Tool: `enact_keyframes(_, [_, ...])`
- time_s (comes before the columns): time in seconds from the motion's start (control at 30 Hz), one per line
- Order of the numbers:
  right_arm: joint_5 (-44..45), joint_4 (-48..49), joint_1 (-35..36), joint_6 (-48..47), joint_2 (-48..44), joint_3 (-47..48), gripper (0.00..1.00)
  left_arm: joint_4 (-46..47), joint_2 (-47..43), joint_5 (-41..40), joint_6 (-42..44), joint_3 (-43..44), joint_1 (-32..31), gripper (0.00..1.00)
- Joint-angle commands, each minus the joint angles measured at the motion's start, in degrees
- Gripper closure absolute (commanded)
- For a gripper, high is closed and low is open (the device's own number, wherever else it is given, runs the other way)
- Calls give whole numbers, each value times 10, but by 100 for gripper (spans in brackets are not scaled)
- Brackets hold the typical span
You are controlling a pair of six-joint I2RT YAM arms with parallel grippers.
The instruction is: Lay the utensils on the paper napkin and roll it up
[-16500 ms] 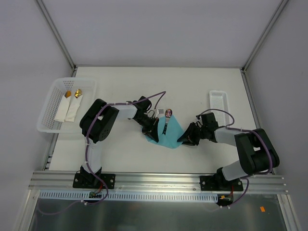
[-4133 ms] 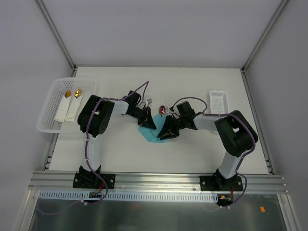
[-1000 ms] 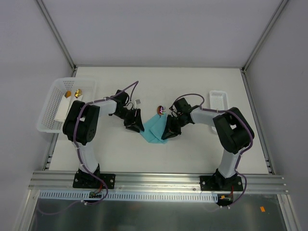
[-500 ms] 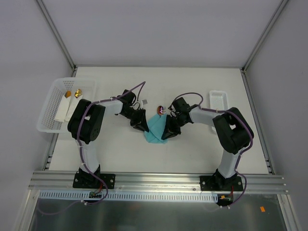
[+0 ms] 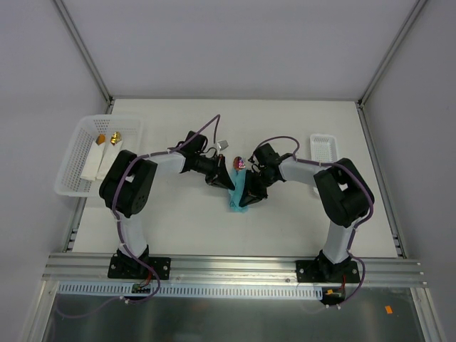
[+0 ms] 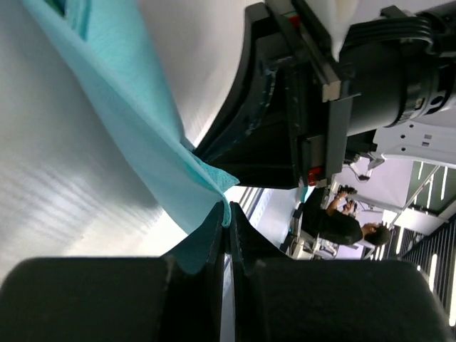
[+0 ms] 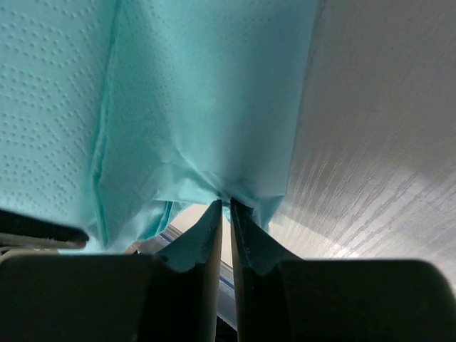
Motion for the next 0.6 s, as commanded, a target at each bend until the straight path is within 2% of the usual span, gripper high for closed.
enact_keyframes(0.0, [110,-46,4,-37,39,-16,86,102,-13,51,-77,-13,-16,99])
enact_keyframes(0.07, [108,-47,4,-37,42,-14,87,169,-4,52,-122,-24,-20,99])
enact_keyframes(0.27, [107,-46,4,-39,42,-13,87,285,45,37,-202,-26,-33,99])
enact_keyframes(0.4, [106,-47,4,-40,45,-12,87,330,84,22,-240,-24,-41,99])
enact_keyframes(0.57, [106,-47,4,-40,43,-13,87,338,118,-4,-257,-27,-43,99])
